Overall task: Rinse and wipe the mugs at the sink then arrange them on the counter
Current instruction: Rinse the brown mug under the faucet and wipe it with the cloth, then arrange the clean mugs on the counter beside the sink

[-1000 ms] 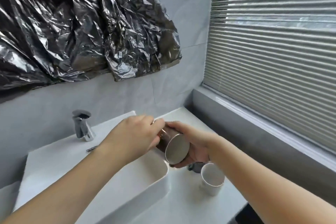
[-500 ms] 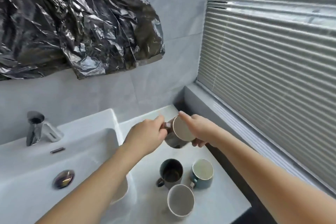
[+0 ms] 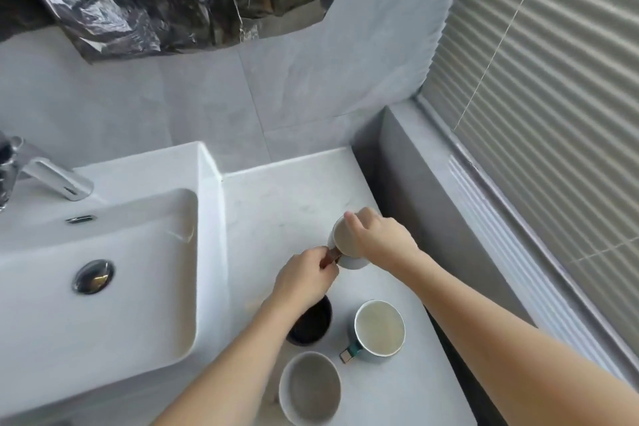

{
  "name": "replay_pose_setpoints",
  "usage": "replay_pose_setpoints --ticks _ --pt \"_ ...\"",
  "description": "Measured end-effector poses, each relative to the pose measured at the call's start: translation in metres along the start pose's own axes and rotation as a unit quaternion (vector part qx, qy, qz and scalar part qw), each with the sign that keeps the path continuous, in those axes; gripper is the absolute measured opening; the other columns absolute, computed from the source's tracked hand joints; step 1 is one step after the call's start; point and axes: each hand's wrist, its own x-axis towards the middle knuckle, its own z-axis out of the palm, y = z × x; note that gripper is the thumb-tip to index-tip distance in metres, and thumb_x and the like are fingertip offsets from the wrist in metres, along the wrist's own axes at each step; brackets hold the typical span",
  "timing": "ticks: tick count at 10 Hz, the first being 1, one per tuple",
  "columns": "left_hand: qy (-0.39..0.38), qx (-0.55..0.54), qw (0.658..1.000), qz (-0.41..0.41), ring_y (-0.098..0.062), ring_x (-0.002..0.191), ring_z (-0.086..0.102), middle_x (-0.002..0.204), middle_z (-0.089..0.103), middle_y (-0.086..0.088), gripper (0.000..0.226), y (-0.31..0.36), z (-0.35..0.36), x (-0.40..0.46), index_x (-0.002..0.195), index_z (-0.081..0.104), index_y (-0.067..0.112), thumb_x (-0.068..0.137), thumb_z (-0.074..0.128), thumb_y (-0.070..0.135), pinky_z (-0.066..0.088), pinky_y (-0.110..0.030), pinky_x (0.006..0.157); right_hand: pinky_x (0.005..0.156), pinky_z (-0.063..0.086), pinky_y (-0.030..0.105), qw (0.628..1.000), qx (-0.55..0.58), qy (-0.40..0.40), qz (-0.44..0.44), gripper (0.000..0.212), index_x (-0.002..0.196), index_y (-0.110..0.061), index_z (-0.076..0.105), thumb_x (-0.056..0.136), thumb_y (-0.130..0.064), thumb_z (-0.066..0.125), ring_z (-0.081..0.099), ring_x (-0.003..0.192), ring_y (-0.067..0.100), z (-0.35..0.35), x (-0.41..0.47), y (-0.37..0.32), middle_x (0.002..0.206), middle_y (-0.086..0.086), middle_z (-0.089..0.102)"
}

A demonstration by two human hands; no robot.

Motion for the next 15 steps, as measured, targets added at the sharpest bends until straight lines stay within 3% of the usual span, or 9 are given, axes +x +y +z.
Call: replay_pose_setpoints --ticks 1,2,4,6,8,10,12,14,15 --pt "-0.019 -0.017 1.0 -0.013 -0.038 0.082 0.057 0.07 0.061 -0.01 0.021 -0.001 0.013 0.008 0.065 0.046 0.021 0.083 0.048 0.03 0.034 -0.035 0.057 0.071 0.042 0.039 1.0 0.0 0.012 0.011 0.052 0.12 -0.02 0.05 0.102 -0.055 0.016 0.056 0.085 0.03 0.008 0.006 0.007 0.101 0.008 0.056" --pt "-0.054 -0.009 0.998 -0.018 -0.038 0.091 0.058 0.064 0.052 -0.008 0.029 0.007 0.018 0.007 0.062 0.041 0.022 0.088 0.05 0.028 0.045 -0.045 0.082 0.077 0.053 0.042 1.0 0.003 0.003 0.027 0.035 0.133 -0.017 0.042 0.103 -0.035 0.036 0.061 0.097 0.038 0.014 0.008 0.009 0.12 0.01 0.051" --pt "-0.121 0.048 0.991 0.008 -0.028 0.101 0.059 0.083 0.063 0.004 0.017 0.01 0.028 0.021 0.082 0.046 0.03 0.094 0.05 0.042 0.028 -0.049 0.112 0.086 0.053 0.045 0.993 0.102 -0.007 0.054 0.035 0.119 -0.013 0.052 0.103 -0.03 0.027 0.059 0.1 0.038 0.018 0.02 0.011 0.115 0.011 0.06" --pt "-0.178 0.032 0.983 -0.008 -0.027 0.096 0.064 0.097 0.07 -0.001 0.02 0.002 0.037 0.036 0.084 0.05 0.031 0.086 0.054 0.051 0.05 -0.044 0.094 0.072 0.04 0.035 0.995 0.087 -0.026 0.039 0.035 0.115 -0.017 0.053 0.1 -0.03 0.024 0.052 0.093 0.032 0.034 0.038 0.019 0.123 0.007 0.059" --pt "-0.213 0.01 0.977 -0.018 -0.021 0.093 0.065 0.094 0.072 0.003 0.023 -0.004 0.036 0.042 0.096 0.06 0.022 0.089 0.059 0.044 0.05 -0.039 0.092 0.089 0.051 0.043 0.997 0.077 -0.018 0.013 0.032 0.131 -0.006 0.046 0.105 -0.02 0.033 0.052 0.111 0.038 0.039 0.034 0.014 0.139 0.01 0.049" --pt "-0.166 0.025 0.986 0.007 -0.019 0.086 0.062 0.088 0.067 0.003 0.017 -0.003 0.001 0.016 0.09 0.065 0.025 0.092 0.053 0.035 0.048 -0.034 0.075 0.089 0.04 0.033 0.949 0.288 -0.053 0.118 0.057 0.155 -0.024 0.029 0.102 -0.041 0.038 0.046 0.131 0.028 0.011 0.0 0.019 0.156 0.004 0.038" --pt "-0.053 0.041 0.993 -0.094 -0.018 0.098 0.063 0.105 0.067 0.005 0.025 -0.045 -0.046 -0.048 0.102 0.065 0.024 0.09 0.043 0.028 0.053 -0.038 0.09 0.062 0.034 0.029 0.924 0.326 -0.079 0.182 0.024 0.099 -0.008 0.062 0.092 -0.027 0.047 0.048 0.073 0.02 0.005 -0.031 0.011 0.088 0.006 0.06" --pt "-0.162 0.035 0.974 -0.157 -0.014 0.07 0.055 0.1 0.056 -0.001 0.044 -0.066 -0.041 -0.083 0.135 0.048 0.032 0.094 0.037 0.022 0.041 -0.023 0.059 0.073 0.046 0.029 0.924 0.274 -0.196 0.181 0.033 0.111 -0.005 0.063 0.095 -0.033 0.056 0.054 0.077 0.02 0.031 -0.026 -0.004 0.098 0.006 0.063" --pt "-0.173 0.001 0.973 -0.154 -0.015 0.059 0.05 0.077 0.053 0.003 0.029 -0.071 -0.023 -0.082 0.119 0.056 0.025 0.094 0.041 0.024 0.034 -0.022 0.047 0.076 0.05 0.03 0.9 0.337 -0.222 0.167 0.033 0.116 -0.002 0.068 0.097 -0.028 0.058 0.064 0.086 0.02 0.041 -0.02 0.004 0.123 0.007 0.065"
